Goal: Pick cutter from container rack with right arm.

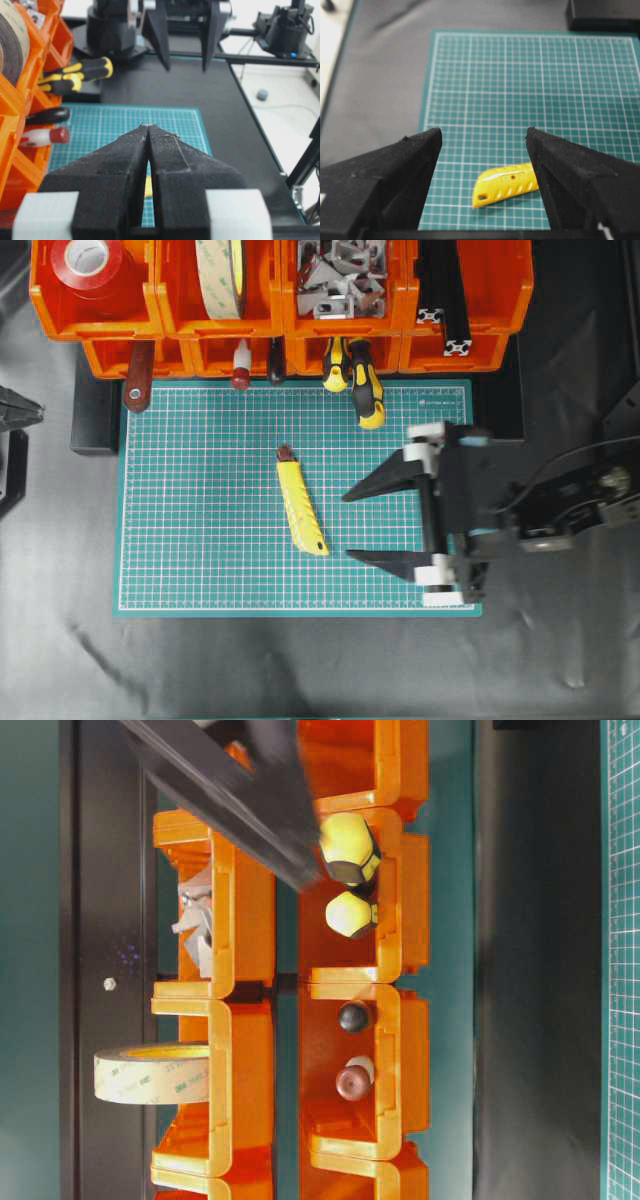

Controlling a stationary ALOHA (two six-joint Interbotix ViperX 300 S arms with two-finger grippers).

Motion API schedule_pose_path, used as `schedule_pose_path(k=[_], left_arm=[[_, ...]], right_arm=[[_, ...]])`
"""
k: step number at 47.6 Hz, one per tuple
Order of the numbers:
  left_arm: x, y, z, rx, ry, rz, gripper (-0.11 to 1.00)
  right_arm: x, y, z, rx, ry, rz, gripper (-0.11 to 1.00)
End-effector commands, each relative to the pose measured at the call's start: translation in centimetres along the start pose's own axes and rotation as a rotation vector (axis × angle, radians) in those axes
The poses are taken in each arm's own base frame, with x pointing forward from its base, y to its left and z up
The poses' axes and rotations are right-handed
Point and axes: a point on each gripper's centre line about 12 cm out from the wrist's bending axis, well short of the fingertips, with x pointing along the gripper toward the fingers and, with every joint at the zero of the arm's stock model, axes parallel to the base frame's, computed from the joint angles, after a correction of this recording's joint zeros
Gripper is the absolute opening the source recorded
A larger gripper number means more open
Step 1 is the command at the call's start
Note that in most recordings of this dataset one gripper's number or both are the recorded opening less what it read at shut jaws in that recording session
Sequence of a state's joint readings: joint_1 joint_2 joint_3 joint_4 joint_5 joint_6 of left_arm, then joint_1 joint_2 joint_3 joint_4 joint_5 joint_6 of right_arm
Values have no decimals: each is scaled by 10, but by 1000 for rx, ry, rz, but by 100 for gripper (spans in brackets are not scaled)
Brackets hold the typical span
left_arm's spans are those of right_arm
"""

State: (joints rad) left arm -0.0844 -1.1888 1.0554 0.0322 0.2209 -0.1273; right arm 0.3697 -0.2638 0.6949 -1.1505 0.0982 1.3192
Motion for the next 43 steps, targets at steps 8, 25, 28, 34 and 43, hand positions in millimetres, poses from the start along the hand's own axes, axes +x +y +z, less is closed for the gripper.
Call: schedule_pose_path(k=[8,25,28,34,43], left_arm=[[-1,-1,11,3,-15,0,1],[-1,-1,10,-5,-6,1,1],[-1,-1,10,-6,-3,1,1],[-1,-1,10,-6,-3,1,1],[-1,-1,9,-8,0,2,1]], right_arm=[[-44,-10,-6,71,-55,-6,66],[-82,-28,-12,109,-120,-41,66],[-84,-29,-14,111,-121,-41,66],[-84,-30,-19,107,-113,-43,66],[-83,-31,-21,105,-108,-44,66]])
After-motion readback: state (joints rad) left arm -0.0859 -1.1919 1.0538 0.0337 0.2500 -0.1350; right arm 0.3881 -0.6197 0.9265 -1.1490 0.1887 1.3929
